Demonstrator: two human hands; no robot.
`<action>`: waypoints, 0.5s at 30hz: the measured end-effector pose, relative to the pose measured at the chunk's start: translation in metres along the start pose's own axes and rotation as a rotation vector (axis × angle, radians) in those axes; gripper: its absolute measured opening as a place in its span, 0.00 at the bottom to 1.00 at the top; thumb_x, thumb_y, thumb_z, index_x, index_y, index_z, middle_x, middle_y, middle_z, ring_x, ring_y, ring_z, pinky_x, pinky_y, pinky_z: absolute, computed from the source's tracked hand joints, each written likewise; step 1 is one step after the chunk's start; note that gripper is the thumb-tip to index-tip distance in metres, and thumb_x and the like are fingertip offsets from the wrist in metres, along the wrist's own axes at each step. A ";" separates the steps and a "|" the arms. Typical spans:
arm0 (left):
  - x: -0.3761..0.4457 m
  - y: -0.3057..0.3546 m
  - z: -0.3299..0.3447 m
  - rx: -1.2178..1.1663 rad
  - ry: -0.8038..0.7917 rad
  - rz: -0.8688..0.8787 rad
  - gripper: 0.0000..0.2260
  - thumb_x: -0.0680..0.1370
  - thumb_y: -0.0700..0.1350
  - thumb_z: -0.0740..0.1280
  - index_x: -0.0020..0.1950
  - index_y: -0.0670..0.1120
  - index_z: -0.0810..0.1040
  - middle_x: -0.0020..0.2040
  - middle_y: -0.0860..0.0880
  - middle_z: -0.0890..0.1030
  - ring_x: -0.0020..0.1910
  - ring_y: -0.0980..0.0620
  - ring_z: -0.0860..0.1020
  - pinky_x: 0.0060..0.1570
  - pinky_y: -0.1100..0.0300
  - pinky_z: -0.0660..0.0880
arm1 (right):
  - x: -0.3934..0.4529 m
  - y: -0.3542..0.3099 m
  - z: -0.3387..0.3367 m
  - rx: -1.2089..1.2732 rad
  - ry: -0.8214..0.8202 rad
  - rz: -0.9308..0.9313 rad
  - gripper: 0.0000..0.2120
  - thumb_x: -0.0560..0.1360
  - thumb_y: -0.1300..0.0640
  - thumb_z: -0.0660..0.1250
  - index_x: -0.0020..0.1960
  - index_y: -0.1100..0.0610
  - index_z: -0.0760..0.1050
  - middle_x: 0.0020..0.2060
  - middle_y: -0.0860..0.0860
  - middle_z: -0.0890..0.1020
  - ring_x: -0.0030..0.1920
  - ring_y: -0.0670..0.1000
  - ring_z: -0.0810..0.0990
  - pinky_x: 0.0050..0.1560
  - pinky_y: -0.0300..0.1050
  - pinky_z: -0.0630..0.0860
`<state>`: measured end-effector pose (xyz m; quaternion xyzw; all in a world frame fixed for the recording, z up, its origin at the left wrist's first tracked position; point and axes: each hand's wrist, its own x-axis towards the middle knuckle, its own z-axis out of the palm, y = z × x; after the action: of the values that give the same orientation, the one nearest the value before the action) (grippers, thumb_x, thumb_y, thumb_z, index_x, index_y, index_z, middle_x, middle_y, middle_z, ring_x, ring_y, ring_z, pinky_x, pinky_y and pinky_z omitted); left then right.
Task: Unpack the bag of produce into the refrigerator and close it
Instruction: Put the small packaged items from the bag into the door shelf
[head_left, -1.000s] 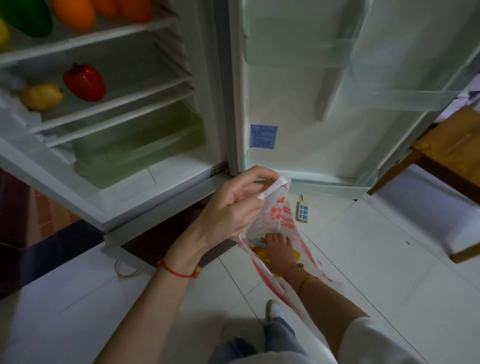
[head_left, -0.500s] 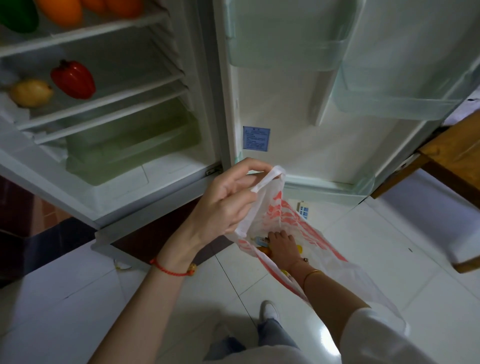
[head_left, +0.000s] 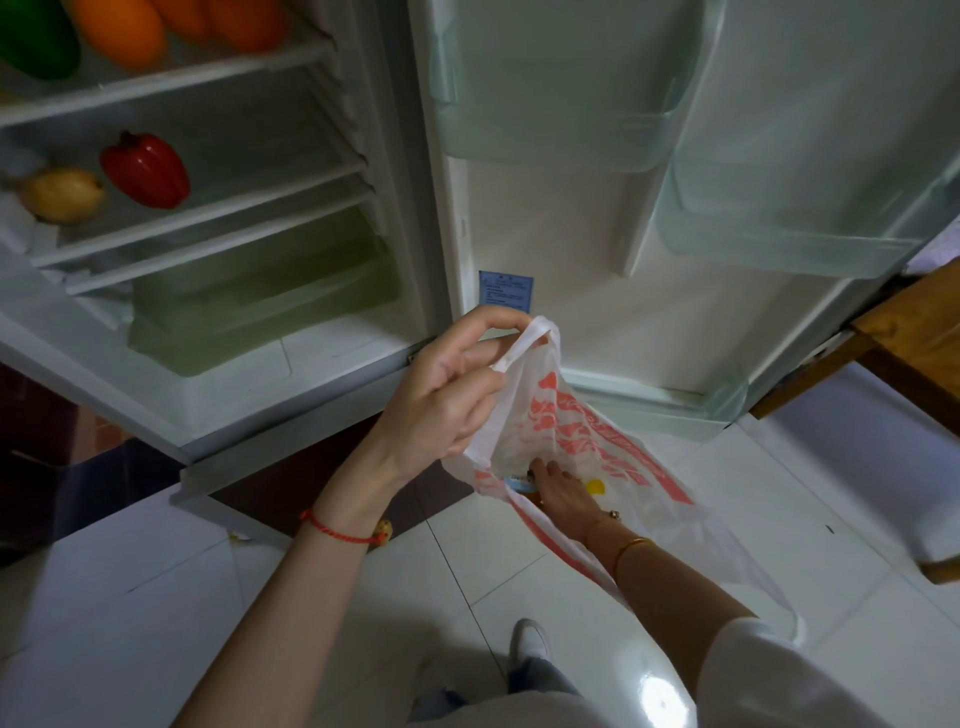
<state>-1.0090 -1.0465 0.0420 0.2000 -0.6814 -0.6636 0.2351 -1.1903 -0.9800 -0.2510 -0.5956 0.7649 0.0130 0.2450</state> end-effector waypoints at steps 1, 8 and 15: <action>0.003 0.000 0.001 0.001 0.009 0.000 0.16 0.77 0.35 0.56 0.60 0.49 0.74 0.49 0.27 0.75 0.19 0.59 0.61 0.20 0.71 0.60 | 0.002 -0.001 -0.003 0.030 0.013 -0.017 0.28 0.80 0.48 0.60 0.74 0.59 0.56 0.65 0.60 0.69 0.60 0.61 0.74 0.62 0.55 0.71; 0.023 -0.009 0.011 0.037 0.053 -0.004 0.15 0.77 0.37 0.57 0.61 0.48 0.74 0.49 0.26 0.74 0.18 0.57 0.59 0.20 0.71 0.57 | -0.001 -0.015 -0.053 0.320 0.023 -0.113 0.19 0.76 0.49 0.62 0.62 0.59 0.68 0.56 0.57 0.77 0.52 0.57 0.76 0.48 0.46 0.70; 0.039 -0.018 0.014 0.099 0.145 -0.037 0.15 0.81 0.31 0.55 0.62 0.44 0.73 0.40 0.43 0.80 0.18 0.59 0.60 0.19 0.71 0.57 | -0.024 -0.022 -0.114 0.460 -0.128 -0.171 0.12 0.79 0.55 0.64 0.61 0.55 0.71 0.46 0.46 0.73 0.48 0.49 0.72 0.49 0.40 0.68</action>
<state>-1.0491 -1.0589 0.0257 0.2715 -0.6908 -0.6170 0.2614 -1.2072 -1.0004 -0.1359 -0.5846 0.6775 -0.1447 0.4223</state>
